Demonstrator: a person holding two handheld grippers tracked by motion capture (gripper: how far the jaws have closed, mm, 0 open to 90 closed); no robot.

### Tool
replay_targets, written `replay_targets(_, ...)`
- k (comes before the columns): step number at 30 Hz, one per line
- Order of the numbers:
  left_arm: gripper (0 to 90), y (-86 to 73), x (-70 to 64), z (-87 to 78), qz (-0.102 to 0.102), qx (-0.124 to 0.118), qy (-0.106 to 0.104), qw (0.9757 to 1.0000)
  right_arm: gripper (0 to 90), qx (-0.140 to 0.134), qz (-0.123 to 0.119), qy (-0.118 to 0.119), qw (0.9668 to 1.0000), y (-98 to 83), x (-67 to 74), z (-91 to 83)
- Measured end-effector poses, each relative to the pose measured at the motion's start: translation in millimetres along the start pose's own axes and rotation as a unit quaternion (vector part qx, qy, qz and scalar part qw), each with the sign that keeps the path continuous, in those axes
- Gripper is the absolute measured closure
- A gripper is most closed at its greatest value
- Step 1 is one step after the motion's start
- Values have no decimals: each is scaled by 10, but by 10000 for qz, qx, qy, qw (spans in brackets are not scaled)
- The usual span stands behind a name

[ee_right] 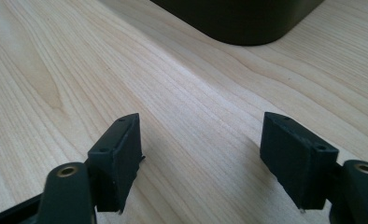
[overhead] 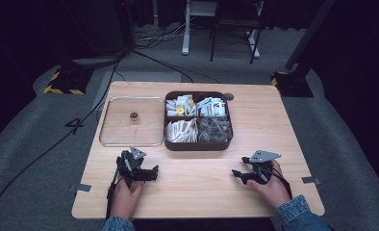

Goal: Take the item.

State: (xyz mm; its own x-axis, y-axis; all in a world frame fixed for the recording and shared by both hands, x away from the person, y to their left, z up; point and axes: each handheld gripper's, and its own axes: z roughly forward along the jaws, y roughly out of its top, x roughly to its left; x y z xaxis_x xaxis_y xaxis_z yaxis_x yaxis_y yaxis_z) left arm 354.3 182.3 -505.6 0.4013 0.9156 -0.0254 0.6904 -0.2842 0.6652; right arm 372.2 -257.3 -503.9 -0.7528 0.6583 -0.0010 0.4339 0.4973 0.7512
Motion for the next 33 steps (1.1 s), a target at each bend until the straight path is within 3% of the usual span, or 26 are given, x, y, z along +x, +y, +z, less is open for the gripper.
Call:
replay_targets(21,5,-8,-4,-9,5,11,15,10000,337,-21,-26,48,10000,3,14,-1)
replay_targets(24,4,-7,-2,-9,16,14,11,10000,354,-42,59,70,9999,2,3,-4)
replay_targets(25,4,-7,-3,-8,9,10,11,10000,359,-80,256,84,9996,1,-9,-9)
replay_targets(29,4,-7,-2,-9,16,15,10,10000,405,300,317,42,9990,77,-29,-49)
replay_targets(33,5,-7,-3,-8,7,10,11,10000,438,368,245,149,9989,177,-68,-120)
